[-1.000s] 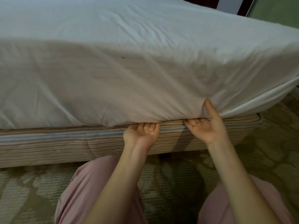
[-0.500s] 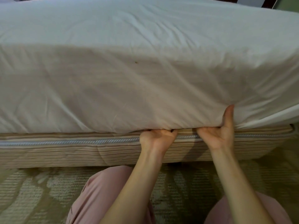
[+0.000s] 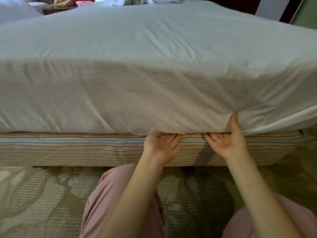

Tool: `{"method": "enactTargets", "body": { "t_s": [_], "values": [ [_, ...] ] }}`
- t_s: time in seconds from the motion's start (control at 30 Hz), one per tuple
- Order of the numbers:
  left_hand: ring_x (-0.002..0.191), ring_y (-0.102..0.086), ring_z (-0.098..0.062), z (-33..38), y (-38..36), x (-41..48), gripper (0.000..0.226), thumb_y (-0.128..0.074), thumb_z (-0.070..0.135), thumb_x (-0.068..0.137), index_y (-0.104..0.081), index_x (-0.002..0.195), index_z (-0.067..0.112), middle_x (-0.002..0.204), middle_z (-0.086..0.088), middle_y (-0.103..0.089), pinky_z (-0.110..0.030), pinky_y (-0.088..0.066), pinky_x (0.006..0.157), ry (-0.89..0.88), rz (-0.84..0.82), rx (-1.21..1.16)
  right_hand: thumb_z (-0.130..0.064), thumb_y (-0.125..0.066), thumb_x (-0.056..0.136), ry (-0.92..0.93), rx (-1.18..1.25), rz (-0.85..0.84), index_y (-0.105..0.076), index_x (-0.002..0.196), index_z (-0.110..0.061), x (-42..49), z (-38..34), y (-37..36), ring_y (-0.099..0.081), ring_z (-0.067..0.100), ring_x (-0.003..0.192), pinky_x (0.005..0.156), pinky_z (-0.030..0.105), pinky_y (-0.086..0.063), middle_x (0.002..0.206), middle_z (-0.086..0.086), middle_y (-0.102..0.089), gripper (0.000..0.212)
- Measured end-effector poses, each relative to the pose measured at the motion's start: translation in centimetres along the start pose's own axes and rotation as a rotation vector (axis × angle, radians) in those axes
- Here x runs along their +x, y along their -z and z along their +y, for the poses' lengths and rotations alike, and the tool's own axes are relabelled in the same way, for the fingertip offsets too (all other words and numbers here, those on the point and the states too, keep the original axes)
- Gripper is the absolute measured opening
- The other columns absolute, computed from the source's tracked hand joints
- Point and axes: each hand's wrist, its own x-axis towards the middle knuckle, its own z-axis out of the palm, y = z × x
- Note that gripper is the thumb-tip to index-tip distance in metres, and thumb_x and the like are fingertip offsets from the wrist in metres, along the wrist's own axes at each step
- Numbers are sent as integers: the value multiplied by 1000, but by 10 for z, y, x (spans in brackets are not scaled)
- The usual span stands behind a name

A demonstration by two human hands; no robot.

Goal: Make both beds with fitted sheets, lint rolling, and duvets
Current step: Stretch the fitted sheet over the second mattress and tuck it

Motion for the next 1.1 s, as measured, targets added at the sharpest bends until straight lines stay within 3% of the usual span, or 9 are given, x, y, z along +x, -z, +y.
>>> {"method": "enactTargets", "body": {
  "t_s": [0.07, 0.17, 0.27, 0.37, 0.43, 0.53, 0.6, 0.93, 1.1],
  "values": [
    [105, -62, -19, 5, 6, -30, 35, -34, 22, 97, -56, 119, 6, 117, -8, -65, -33, -40, 91, -68, 59, 218, -48, -58, 87, -114, -393, -30, -49, 123, -5, -27, -4, -3, -63, 27, 101, 90, 39, -49, 114, 15, -64, 56],
    [57, -61, -5, 29, -8, -80, 22, -40, 16, 95, -60, 87, 13, 78, 1, -70, -22, -36, 56, -431, 132, 617, -19, -60, 89, -36, -1141, -396, -64, 99, -4, -73, -20, -39, -71, 14, 72, 61, 20, -53, 90, 8, -74, 18],
    [48, -54, -7, 78, -64, -123, 23, -45, 9, 93, -58, 75, 14, 71, 1, -67, -18, -34, 46, -960, 69, 924, -10, -61, 89, 466, -1267, -548, -66, 78, -9, -95, -56, -121, -63, 6, 52, 49, 16, -47, 68, 0, -71, 12],
    [55, -56, -11, 141, -137, -123, 23, -42, 7, 89, -57, 73, 11, 78, -5, -67, -17, -41, 48, -1406, 76, 1231, -21, -60, 90, 975, -1297, -412, -65, 74, -11, -75, -96, -216, -61, 7, 52, 50, 18, -46, 72, 2, -70, 20],
    [59, -57, -15, 176, -164, -95, 21, -40, 11, 88, -58, 80, 4, 80, -10, -67, -26, -46, 57, -1539, 189, 1433, -29, -57, 91, 1118, -1538, -285, -66, 80, -7, -38, -109, -254, -63, 12, 65, 65, 28, -52, 80, 6, -70, 26],
    [84, -59, -32, 206, -148, -34, 24, -40, 15, 91, -59, 92, 1, 93, -17, -65, -38, -47, 71, -1501, 416, 1849, -36, -53, 92, 1057, -1864, -182, -62, 90, -8, 25, -95, -248, -60, 27, 92, 77, 34, -45, 93, 6, -65, 29],
    [96, -55, -33, 212, -126, -7, 25, -39, 19, 93, -59, 98, 6, 101, -13, -60, -34, -40, 75, -1375, 501, 2023, -37, -51, 92, 1098, -1801, -144, -58, 89, -13, 53, -82, -227, -56, 27, 95, 76, 33, -40, 95, 5, -60, 25],
    [119, -37, -27, 211, -113, -13, 33, -29, 33, 100, -49, 123, 23, 129, -1, -46, -38, -27, 95, -1290, 435, 2215, -33, -44, 94, 1226, -1829, -5, -56, 101, -11, 49, -89, -205, -46, 31, 108, 89, 39, -37, 111, 9, -55, 26],
    [131, -35, -18, 207, -120, -13, 37, -27, 36, 100, -47, 131, 31, 142, 9, -42, -37, -24, 103, -1257, 423, 2200, -38, -46, 93, 1167, -1869, -63, -53, 92, -11, 62, -99, -234, -53, 30, 98, 83, 38, -41, 102, 8, -57, 28]
  ]
}}
